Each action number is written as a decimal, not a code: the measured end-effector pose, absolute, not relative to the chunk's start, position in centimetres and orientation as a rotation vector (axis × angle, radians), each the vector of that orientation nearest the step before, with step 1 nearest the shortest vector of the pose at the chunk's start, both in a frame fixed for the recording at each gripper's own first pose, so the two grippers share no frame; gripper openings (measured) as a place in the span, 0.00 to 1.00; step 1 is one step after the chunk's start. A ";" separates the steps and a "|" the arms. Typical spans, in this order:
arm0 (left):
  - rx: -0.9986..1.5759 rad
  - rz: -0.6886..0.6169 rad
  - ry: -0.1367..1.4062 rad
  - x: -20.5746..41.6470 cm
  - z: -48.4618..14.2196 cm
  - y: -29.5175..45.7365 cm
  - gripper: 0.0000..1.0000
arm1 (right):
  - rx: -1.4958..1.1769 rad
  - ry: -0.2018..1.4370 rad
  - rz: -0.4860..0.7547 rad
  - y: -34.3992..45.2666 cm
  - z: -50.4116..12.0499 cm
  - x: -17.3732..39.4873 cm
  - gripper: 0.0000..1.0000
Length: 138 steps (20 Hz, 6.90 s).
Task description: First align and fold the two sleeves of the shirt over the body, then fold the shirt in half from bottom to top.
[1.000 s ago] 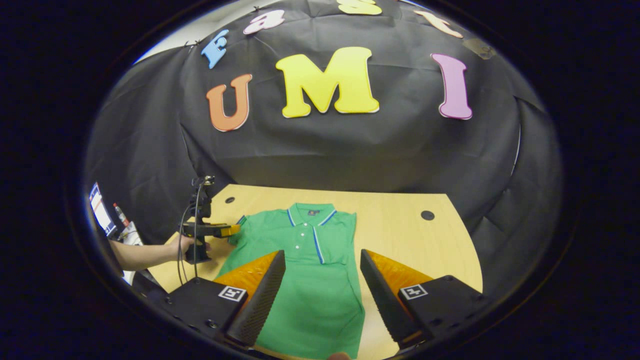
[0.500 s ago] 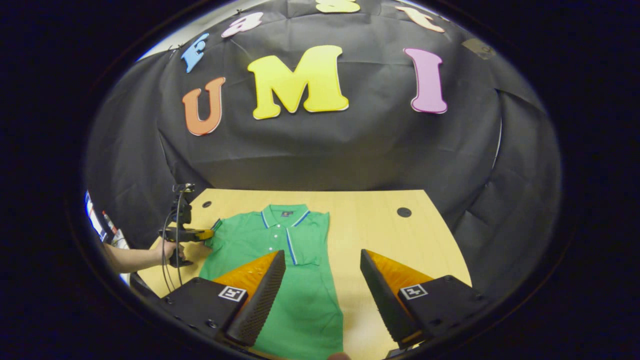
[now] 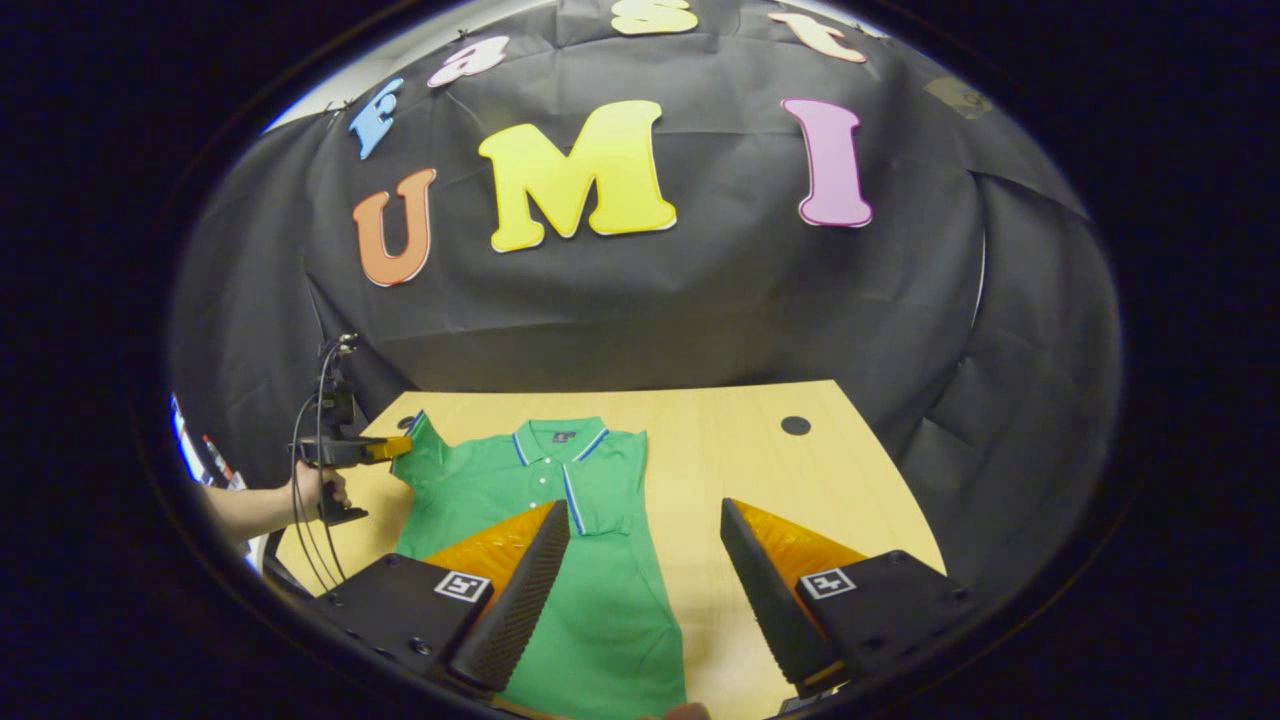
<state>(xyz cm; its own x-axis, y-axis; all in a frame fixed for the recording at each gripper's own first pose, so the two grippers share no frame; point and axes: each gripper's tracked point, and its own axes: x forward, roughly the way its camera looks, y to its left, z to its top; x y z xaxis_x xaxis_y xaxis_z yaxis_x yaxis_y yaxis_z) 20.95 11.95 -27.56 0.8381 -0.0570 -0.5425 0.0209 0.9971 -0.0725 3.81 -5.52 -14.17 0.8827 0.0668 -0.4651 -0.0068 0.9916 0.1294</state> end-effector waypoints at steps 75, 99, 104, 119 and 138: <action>0.107 -0.264 1.119 -22.0 -38.1 4.5 0.04 | -0.054 1.134 0.246 -4.9 -39.8 -16.0 0.03; -0.167 -0.341 0.831 -10.6 -25.0 4.0 0.03 | 0.151 0.922 0.287 -3.3 -27.8 -4.8 0.03; -0.180 -0.338 0.748 -5.4 -22.1 4.6 0.03 | 0.173 0.866 0.290 -3.3 -25.2 -0.6 0.03; -0.215 -0.305 0.590 12.3 -16.6 6.7 0.03 | 0.183 0.709 0.320 -1.5 -18.3 17.0 0.04; -0.267 -0.180 0.626 30.9 -31.5 9.0 0.03 | 0.116 0.642 0.257 -0.5 -30.3 35.7 0.03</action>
<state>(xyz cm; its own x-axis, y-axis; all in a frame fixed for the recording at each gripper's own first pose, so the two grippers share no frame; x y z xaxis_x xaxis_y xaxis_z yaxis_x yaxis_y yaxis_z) 30.85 9.04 -31.54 0.7962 -0.2459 -0.5528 0.0857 0.9503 -0.2993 35.75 -0.52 -30.29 0.7707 0.2718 -0.5764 -0.2004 0.9620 0.1856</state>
